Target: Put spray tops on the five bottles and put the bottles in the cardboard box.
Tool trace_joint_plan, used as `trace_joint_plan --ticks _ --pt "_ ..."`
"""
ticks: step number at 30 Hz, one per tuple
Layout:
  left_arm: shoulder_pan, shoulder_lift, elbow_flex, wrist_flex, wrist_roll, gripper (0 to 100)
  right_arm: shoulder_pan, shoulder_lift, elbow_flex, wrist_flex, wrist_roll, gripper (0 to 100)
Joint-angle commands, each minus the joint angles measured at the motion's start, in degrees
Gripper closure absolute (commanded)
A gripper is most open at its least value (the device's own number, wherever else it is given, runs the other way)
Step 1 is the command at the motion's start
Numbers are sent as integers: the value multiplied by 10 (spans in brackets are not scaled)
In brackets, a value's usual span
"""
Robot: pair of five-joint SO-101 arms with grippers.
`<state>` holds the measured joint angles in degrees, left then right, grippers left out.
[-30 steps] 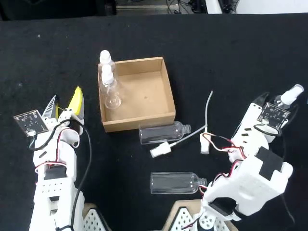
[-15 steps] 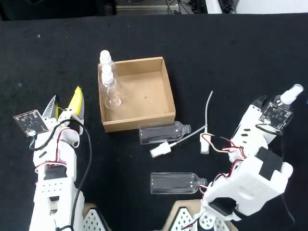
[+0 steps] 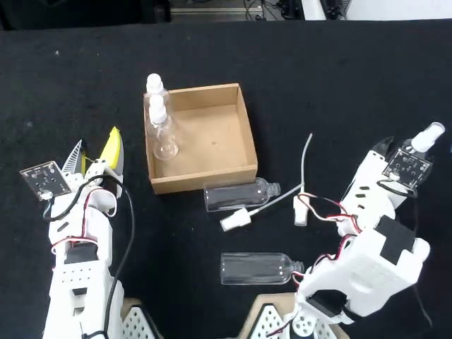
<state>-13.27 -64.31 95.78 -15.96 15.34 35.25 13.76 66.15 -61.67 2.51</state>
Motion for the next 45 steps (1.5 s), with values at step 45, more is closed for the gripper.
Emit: trace_joint_plan --ticks 45 --pt "-42 -3 14 1 1 759 -500 -821 63 636 -38 987"
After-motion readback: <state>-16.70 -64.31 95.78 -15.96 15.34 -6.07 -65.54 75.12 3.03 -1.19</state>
